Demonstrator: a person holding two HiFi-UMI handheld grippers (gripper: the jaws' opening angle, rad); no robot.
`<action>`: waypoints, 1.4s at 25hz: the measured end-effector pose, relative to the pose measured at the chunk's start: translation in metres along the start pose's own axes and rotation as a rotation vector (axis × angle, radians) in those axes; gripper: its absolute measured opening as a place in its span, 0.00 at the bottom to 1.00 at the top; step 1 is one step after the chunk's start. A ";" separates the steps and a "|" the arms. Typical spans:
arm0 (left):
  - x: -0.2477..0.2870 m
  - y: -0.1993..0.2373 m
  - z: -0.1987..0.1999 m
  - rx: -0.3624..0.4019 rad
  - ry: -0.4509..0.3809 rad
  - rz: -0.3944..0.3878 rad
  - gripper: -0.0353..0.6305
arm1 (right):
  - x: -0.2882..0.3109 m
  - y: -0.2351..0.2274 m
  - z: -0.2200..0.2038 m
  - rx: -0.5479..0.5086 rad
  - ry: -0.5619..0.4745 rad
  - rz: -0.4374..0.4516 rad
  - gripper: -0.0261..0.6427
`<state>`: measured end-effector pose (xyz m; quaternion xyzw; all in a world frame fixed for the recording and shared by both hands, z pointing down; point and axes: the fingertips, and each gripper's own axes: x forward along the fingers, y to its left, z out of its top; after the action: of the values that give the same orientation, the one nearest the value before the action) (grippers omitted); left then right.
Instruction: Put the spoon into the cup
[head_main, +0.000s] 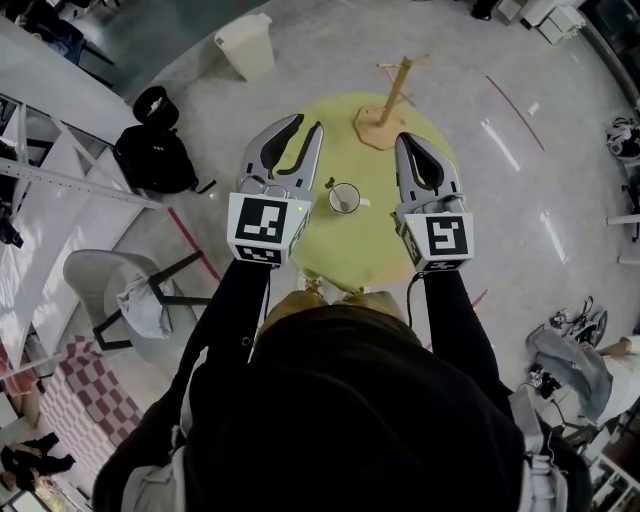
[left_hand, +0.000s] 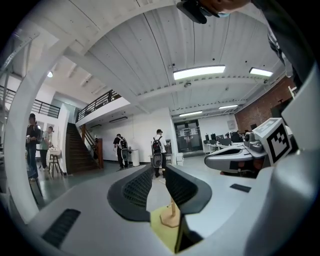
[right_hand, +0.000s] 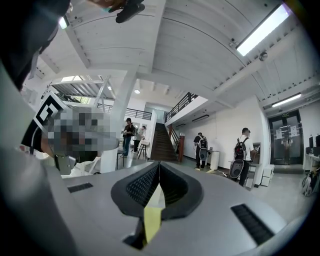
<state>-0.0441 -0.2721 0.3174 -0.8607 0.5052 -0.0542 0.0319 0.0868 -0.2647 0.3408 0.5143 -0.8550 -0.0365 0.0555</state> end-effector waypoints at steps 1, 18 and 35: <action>0.000 0.000 0.001 0.004 -0.002 -0.001 0.19 | 0.000 0.000 0.001 0.000 -0.003 0.000 0.08; -0.003 0.004 0.003 0.035 -0.009 0.040 0.08 | -0.001 0.002 0.003 0.006 -0.009 0.002 0.08; -0.002 0.001 0.005 0.039 -0.015 0.038 0.08 | -0.002 0.008 0.012 0.011 -0.022 0.030 0.08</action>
<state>-0.0451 -0.2704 0.3122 -0.8507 0.5198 -0.0571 0.0536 0.0793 -0.2597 0.3296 0.5012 -0.8635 -0.0365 0.0440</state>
